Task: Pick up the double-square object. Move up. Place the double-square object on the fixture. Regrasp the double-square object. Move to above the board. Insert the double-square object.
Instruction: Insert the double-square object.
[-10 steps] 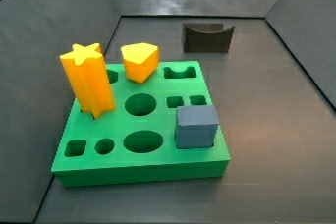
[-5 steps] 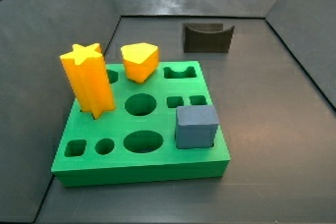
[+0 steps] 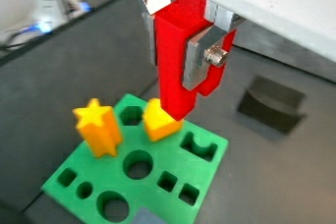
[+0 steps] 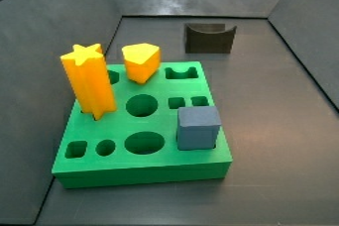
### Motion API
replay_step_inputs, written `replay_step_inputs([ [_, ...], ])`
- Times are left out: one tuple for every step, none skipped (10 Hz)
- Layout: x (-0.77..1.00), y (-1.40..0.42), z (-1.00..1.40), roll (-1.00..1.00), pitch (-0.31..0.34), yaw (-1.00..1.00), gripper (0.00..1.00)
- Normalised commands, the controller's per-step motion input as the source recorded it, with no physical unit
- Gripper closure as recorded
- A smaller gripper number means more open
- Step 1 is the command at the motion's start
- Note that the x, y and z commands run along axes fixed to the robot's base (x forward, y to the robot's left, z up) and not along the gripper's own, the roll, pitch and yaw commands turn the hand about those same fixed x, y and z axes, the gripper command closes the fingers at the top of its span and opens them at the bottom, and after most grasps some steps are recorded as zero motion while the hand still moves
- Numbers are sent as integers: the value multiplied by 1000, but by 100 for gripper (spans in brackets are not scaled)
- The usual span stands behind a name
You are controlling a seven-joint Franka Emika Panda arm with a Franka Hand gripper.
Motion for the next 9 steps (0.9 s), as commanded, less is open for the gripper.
replay_step_inputs([
  [-51,0,-511,76,16,-1000,100],
  [-46,0,-526,66,16,-1000,100],
  [-49,0,-534,57,16,-1000,100],
  [-46,0,-534,51,16,-1000,100],
  [-37,0,-551,53,4,-1000,100],
  [0,0,-546,21,0,-1000,100],
  [0,0,-537,9,0,-1000,100],
  [0,0,-540,3,0,-1000,100],
  [0,-69,-297,0,0,-1000,100],
])
